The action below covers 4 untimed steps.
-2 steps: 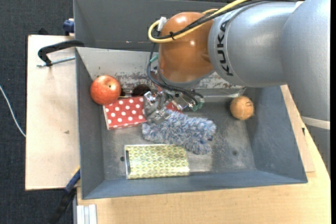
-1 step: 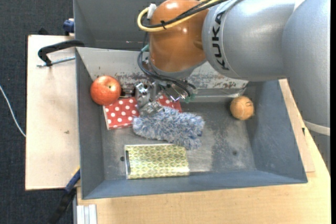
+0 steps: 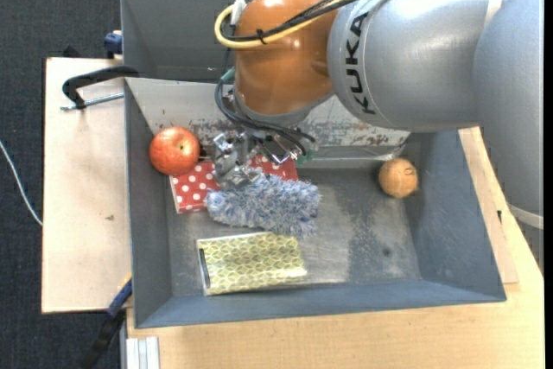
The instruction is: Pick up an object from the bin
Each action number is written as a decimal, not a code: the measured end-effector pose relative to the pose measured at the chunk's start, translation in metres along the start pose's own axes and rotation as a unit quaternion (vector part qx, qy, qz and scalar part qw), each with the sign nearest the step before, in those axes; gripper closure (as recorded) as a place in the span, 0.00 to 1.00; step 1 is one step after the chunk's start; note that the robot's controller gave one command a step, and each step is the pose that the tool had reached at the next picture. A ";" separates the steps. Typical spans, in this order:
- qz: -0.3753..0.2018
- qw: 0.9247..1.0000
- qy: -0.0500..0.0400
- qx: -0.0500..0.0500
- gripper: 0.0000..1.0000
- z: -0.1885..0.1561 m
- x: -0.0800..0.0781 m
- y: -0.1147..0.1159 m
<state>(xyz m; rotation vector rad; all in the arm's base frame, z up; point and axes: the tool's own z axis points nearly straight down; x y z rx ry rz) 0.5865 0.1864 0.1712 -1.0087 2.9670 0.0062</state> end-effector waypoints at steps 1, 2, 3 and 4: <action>-0.188 0.982 0.002 0.000 1.00 0.078 0.088 0.030; -0.187 0.982 0.002 0.000 1.00 0.078 0.088 0.030; -0.188 0.982 0.002 0.000 1.00 0.049 0.082 0.026; -0.156 0.988 0.001 0.000 1.00 0.017 0.088 0.031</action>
Offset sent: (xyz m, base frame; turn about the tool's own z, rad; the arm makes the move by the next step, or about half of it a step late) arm 0.0000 0.0000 0.0000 0.0000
